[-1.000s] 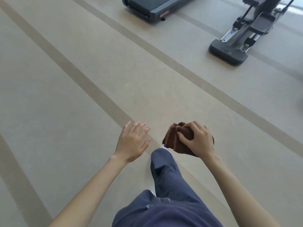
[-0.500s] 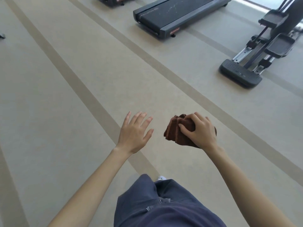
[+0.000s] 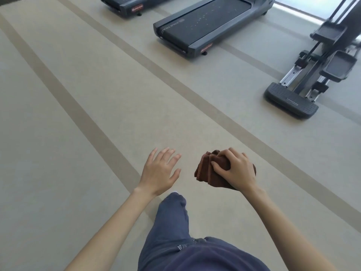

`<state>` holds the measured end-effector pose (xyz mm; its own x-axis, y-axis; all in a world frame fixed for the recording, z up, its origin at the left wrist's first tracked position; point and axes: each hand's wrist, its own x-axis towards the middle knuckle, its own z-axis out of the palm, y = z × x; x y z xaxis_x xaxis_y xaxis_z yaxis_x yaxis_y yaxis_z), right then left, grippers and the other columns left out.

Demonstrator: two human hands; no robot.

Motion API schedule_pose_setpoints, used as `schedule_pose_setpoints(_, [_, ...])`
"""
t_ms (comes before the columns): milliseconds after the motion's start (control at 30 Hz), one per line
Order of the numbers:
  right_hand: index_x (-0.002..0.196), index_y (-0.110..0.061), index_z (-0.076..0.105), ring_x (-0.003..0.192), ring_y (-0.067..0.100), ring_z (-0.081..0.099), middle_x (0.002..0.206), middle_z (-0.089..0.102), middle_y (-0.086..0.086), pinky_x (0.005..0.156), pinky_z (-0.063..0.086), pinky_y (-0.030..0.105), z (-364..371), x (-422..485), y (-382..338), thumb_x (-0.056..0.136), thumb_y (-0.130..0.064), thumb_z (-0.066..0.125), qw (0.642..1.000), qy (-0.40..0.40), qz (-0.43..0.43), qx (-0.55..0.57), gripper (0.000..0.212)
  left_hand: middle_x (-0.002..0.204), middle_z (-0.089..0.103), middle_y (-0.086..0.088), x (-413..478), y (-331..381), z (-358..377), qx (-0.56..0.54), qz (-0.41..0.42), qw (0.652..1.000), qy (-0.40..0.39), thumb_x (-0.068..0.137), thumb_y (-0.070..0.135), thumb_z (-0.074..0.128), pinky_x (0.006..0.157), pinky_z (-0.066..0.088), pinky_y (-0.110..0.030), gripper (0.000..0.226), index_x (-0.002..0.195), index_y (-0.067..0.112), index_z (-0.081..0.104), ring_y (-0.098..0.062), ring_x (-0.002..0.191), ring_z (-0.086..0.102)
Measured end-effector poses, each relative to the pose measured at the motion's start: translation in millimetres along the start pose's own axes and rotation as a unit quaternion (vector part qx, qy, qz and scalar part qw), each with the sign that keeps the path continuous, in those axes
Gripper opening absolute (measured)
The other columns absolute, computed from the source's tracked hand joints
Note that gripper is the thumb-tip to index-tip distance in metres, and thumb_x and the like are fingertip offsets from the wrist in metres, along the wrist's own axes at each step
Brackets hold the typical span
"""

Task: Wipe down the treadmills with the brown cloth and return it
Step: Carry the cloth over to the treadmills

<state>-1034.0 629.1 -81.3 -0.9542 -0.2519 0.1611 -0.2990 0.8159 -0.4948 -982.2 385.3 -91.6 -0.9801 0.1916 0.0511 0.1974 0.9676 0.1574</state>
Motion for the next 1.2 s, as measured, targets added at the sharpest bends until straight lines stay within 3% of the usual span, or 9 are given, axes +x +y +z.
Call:
schedule_pose_setpoints(267, [0.083, -0.015, 0.063, 0.069, 0.021, 0.057, 0.081, 0.061, -0.005, 0.074, 0.041, 0.033, 11.4, 134.4, -33.4, 0.075, -0.03, 0.075, 0.998, 0.057, 0.01, -0.003, 0.021, 0.119, 0.062, -0.005, 115.7, -96.9, -37.3, 0.004, 0.058, 0.998, 0.041, 0.087, 0.038, 0.04, 0.097, 0.043, -0.039, 0.043, 0.118, 0.017, 0.062, -0.024, 0.113, 0.057])
schedule_pose_setpoints(467, [0.085, -0.016, 0.063, 0.07, 0.021, 0.057, 0.082, 0.061, -0.005, 0.074, 0.041, 0.033, 36.2, 183.2, -28.0, 0.076, -0.029, 0.075, 0.998, 0.045, 0.041, -0.003, 0.02, 0.115, 0.064, -0.002, 167.9, -141.3, -32.0, 0.013, 0.055, 0.998, 0.03, 0.086, 0.04, 0.04, 0.091, 0.044, -0.038, 0.043, 0.116, 0.019, 0.063, -0.023, 0.108, 0.059])
schedule_pose_setpoints(600, [0.082, -0.017, 0.063, 0.064, 0.015, 0.05, 0.081, 0.062, -0.005, 0.07, 0.038, 0.029, 56.7, 217.1, -18.6, 0.075, -0.038, 0.065, 0.998, 0.034, 0.057, -0.006, 0.022, 0.114, 0.065, -0.003, 202.4, -162.0, -15.6, 0.01, 0.045, 0.999, 0.003, 0.085, 0.041, 0.039, 0.091, 0.044, -0.038, 0.045, 0.116, 0.019, 0.064, -0.024, 0.105, 0.06])
schedule_pose_setpoints(733, [0.083, -0.015, 0.063, 0.069, 0.021, 0.058, 0.082, 0.062, -0.004, 0.072, 0.037, 0.03, 70.2, 273.1, -4.0, 0.076, -0.032, 0.072, 0.998, 0.007, 0.06, -0.002, 0.02, 0.112, 0.065, -0.002, 253.7, -178.9, -7.2, 0.013, 0.036, 0.999, -0.011, 0.085, 0.041, 0.038, 0.089, 0.045, -0.038, 0.045, 0.114, 0.019, 0.065, -0.023, 0.103, 0.06])
schedule_pose_setpoints(933, [0.084, -0.014, 0.064, 0.071, 0.021, 0.058, 0.082, 0.062, -0.003, 0.076, 0.041, 0.033, 70.5, 412.4, 16.7, 0.076, -0.031, 0.074, 0.999, 0.013, 0.046, 0.0, 0.021, 0.112, 0.065, -0.003, 382.7, -215.9, -19.9, 0.023, 0.025, 0.999, -0.013, 0.085, 0.043, 0.037, 0.09, 0.045, -0.039, 0.046, 0.113, 0.019, 0.064, -0.023, 0.103, 0.06])
schedule_pose_setpoints(1200, [0.084, -0.015, 0.062, 0.068, 0.019, 0.055, 0.083, 0.062, -0.003, 0.076, 0.042, 0.034, 48.7, 573.0, 38.1, 0.077, -0.034, 0.072, 0.998, 0.057, 0.013, 0.001, 0.023, 0.118, 0.062, -0.003, 533.5, -239.6, -47.0, 0.006, 0.019, 0.999, 0.042, 0.089, 0.042, 0.036, 0.096, 0.04, -0.041, 0.045, 0.118, 0.018, 0.061, -0.024, 0.11, 0.056])
